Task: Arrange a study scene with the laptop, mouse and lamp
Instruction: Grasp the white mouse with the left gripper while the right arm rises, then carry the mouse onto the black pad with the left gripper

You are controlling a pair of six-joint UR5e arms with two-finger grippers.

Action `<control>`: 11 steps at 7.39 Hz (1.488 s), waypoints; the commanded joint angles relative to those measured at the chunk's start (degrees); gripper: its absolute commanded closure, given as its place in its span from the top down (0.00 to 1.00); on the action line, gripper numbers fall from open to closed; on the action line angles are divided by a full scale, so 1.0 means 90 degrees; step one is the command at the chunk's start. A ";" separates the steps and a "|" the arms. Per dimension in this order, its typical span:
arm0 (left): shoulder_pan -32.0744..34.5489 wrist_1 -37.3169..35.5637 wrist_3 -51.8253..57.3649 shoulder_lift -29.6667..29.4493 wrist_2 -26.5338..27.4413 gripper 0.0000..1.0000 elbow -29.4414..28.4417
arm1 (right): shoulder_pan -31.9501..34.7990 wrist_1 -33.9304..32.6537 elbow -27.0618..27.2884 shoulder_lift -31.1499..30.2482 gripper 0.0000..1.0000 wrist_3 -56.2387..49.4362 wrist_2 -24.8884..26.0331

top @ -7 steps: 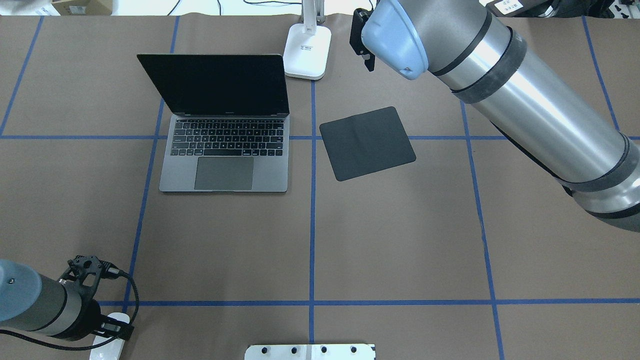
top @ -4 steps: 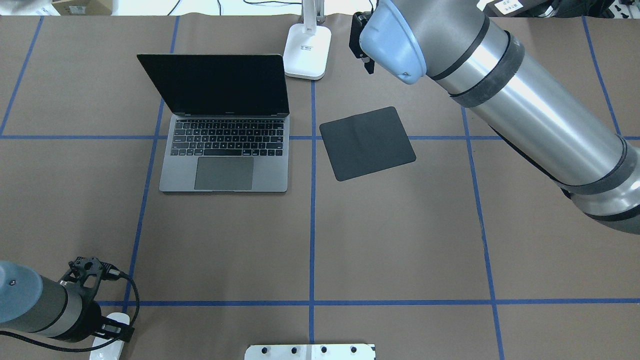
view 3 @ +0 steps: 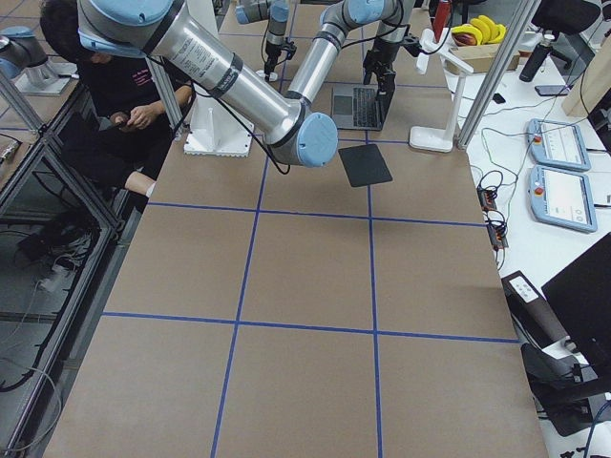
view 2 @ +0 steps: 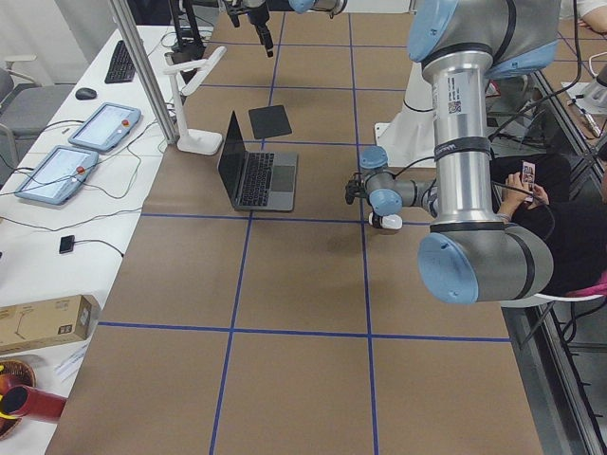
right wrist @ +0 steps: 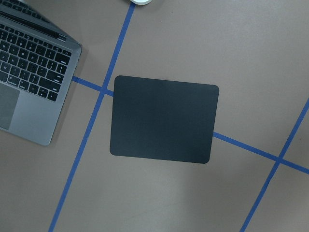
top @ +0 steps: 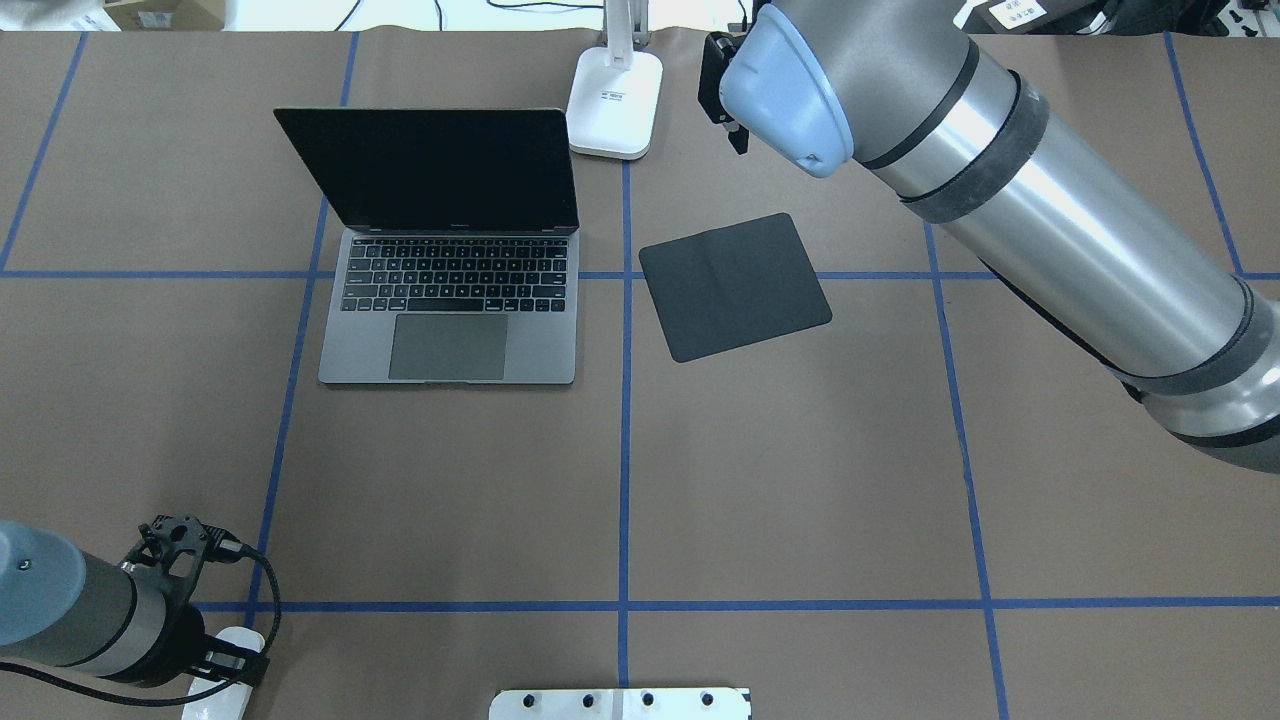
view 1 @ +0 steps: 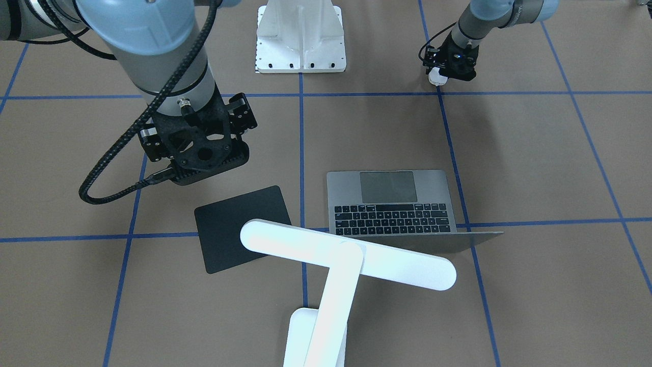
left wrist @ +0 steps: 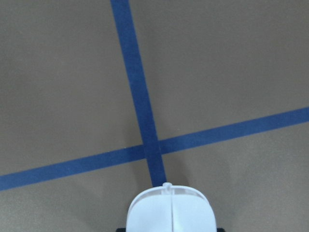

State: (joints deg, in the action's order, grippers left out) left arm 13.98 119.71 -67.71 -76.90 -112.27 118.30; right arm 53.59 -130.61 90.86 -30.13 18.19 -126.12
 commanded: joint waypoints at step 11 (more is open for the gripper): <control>0.2273 -0.1848 0.0073 -0.3889 -0.1051 0.63 -0.0691 | 0.0255 0.0039 0.1251 -0.1142 1.00 -0.0029 0.0381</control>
State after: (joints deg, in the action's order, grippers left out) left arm 32.97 109.69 -67.07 -103.50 -121.52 114.93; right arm 54.66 -130.33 100.74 -38.21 18.04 -122.92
